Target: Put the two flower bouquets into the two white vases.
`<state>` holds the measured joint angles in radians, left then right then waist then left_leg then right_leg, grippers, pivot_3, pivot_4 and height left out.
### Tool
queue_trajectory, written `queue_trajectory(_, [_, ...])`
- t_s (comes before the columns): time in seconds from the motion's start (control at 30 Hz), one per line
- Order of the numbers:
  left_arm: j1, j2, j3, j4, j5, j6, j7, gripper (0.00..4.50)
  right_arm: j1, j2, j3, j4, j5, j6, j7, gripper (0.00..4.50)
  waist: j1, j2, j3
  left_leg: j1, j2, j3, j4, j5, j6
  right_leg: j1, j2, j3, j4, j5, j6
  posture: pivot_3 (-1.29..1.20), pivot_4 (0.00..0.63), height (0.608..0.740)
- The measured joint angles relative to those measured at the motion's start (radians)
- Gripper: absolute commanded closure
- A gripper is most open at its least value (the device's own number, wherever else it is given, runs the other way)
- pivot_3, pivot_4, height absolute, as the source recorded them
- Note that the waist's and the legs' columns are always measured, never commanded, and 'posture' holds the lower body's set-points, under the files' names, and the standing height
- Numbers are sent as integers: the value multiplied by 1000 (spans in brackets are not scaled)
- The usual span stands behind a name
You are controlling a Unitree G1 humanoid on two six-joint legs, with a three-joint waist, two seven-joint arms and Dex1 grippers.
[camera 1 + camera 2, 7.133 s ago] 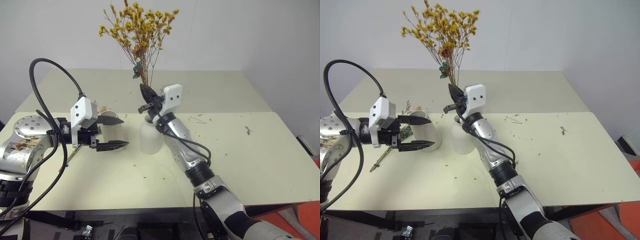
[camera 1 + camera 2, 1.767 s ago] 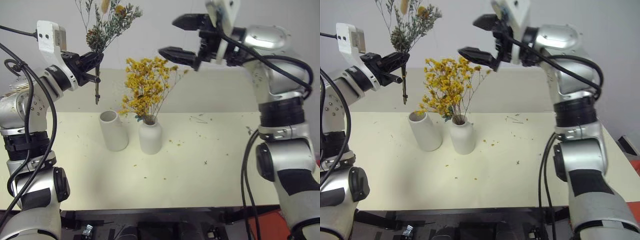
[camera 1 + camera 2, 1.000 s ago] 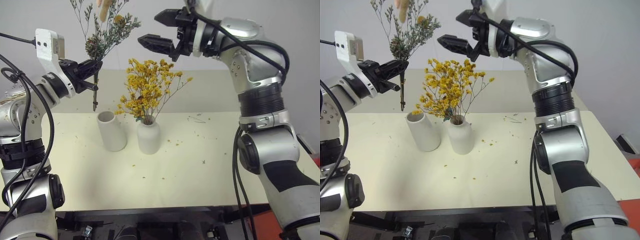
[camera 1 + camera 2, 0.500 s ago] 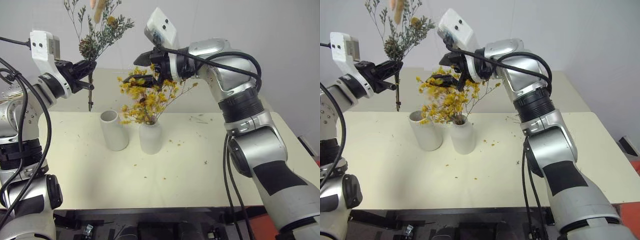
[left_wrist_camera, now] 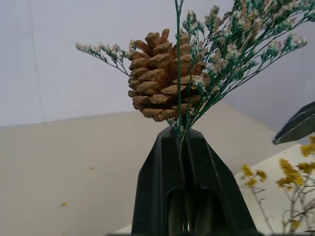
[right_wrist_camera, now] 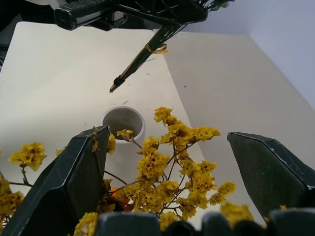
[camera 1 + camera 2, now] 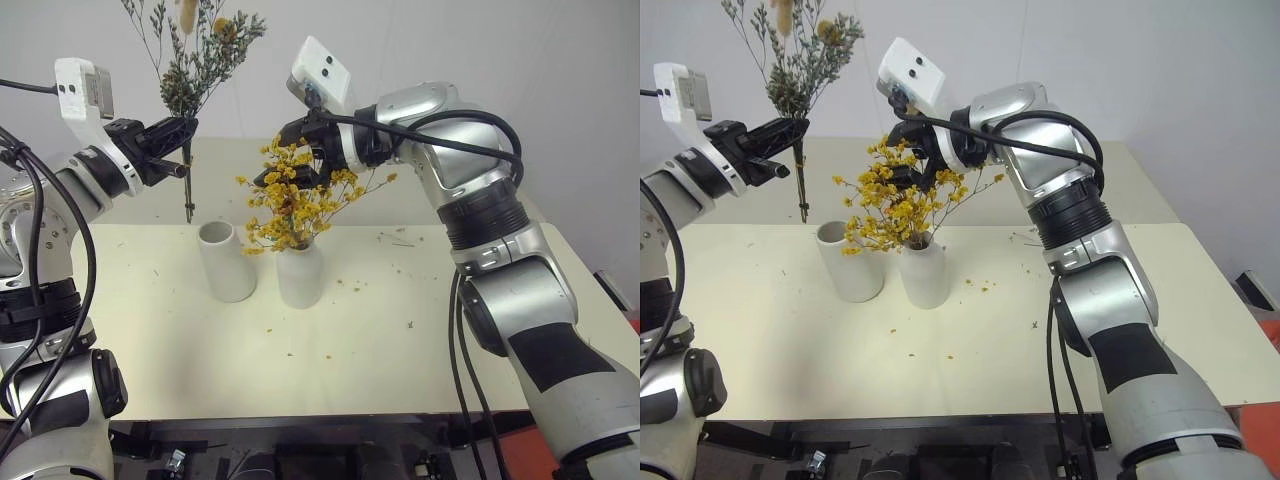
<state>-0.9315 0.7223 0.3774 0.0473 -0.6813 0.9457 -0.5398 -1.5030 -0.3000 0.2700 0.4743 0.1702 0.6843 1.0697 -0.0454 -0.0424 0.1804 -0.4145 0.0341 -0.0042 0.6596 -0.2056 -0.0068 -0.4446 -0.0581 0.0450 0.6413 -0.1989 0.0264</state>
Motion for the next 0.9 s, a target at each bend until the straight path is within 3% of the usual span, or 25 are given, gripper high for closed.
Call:
queue_trajectory(0.2, [7, -8, 20, -9, -32, 11, 17, 4488, 17, -2, 0, -13, -3, 4, 0, 0, -1, 0, 0, 0, 0, 0, 0, 0, 0, 0, 0, 0, 0, 0, 0, 0, 150, 740])
queue_trajectory(0.57, [165, -102, 26, -37, -23, -230, -36, 4488, 22, -2, 0, -33, -9, 9, 1, 0, 1, 0, 0, 0, 0, 0, 0, 0, 0, 0, 0, 0, 0, 0, 0, 0, 150, 740])
queue_trajectory(0.9, [255, -117, 12, -84, -15, -286, -41, 4488, 24, -5, 0, -42, -9, 24, 9, 0, 0, 0, 0, 0, 0, 0, 0, 0, 0, 0, 0, 0, 0, 0, 0, 0, 150, 740])
